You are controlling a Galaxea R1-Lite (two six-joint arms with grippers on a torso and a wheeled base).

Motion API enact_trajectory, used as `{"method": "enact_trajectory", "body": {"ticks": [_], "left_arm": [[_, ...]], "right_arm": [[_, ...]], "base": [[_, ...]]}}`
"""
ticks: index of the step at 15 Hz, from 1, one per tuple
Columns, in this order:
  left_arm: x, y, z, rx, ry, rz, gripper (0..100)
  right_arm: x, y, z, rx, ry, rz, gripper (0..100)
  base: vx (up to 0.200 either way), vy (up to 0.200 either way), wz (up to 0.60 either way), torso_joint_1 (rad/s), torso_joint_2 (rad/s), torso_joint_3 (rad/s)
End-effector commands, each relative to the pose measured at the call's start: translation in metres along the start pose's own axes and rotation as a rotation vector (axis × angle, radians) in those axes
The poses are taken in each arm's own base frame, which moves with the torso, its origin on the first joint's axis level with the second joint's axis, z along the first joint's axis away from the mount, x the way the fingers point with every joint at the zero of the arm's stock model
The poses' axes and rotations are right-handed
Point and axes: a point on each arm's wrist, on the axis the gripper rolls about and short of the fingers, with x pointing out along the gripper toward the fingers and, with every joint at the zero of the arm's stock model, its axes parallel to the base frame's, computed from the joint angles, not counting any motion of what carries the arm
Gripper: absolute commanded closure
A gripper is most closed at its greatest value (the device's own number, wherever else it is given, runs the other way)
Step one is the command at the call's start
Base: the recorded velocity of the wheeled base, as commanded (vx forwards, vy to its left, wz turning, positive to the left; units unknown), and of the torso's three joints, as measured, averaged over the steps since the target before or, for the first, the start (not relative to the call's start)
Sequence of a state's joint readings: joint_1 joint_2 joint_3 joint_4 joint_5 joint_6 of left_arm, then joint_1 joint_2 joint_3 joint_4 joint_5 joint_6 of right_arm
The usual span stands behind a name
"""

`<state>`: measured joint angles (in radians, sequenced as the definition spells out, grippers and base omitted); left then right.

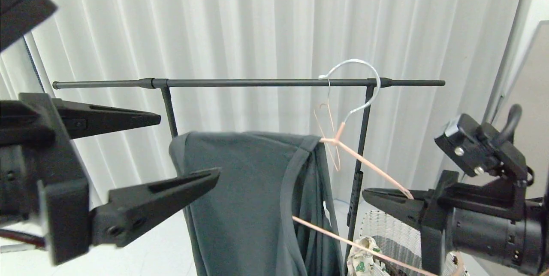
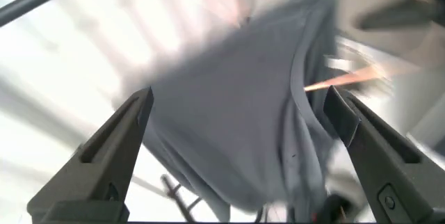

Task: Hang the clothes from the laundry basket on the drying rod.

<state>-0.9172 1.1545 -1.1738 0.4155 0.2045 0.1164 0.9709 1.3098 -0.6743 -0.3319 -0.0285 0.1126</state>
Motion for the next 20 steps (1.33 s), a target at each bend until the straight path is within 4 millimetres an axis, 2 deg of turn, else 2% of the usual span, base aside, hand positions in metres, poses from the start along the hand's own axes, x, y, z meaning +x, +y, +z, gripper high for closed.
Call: {"method": "enact_trajectory", "body": {"ticks": [1,4,6,11,13,17,20], "left_arm": [[-0.027,0.012,-0.026,0.065,-0.033,-0.066,0],[-0.016,0.003,-0.048,0.142,0.013,-0.26,0],[-0.006,-0.003,-0.054,0.209,0.031,-0.372,0],[0.015,-0.009,-0.055,0.252,0.076,-0.465,0],[0.023,-0.013,-0.062,0.254,0.113,-0.502,0],[0.032,-0.024,-0.067,0.279,0.154,-0.57,0],[0.037,-0.025,-0.066,0.279,0.164,-0.572,0]], "right_arm": [[-0.022,-0.001,-0.014,-0.048,0.001,0.046,100],[-0.028,0.004,-0.023,-0.104,0.017,0.112,100],[-0.03,0.014,-0.029,-0.122,0.031,0.167,100],[-0.032,0.025,-0.038,-0.15,0.08,0.234,100],[-0.032,0.028,-0.038,-0.155,0.083,0.248,100],[-0.031,0.028,-0.038,-0.156,0.086,0.25,100],[-0.031,0.029,-0.038,-0.156,0.085,0.253,100]], "base": [[0.0,0.0,0.0,0.0,0.0,0.0],[0.0,0.0,0.0,0.0,0.0,0.0],[0.0,0.0,0.0,0.0,0.0,0.0],[0.0,0.0,0.0,0.0,0.0,0.0],[0.0,0.0,0.0,0.0,0.0,0.0],[0.0,0.0,0.0,0.0,0.0,0.0],[0.0,0.0,0.0,0.0,0.0,0.0]]}}
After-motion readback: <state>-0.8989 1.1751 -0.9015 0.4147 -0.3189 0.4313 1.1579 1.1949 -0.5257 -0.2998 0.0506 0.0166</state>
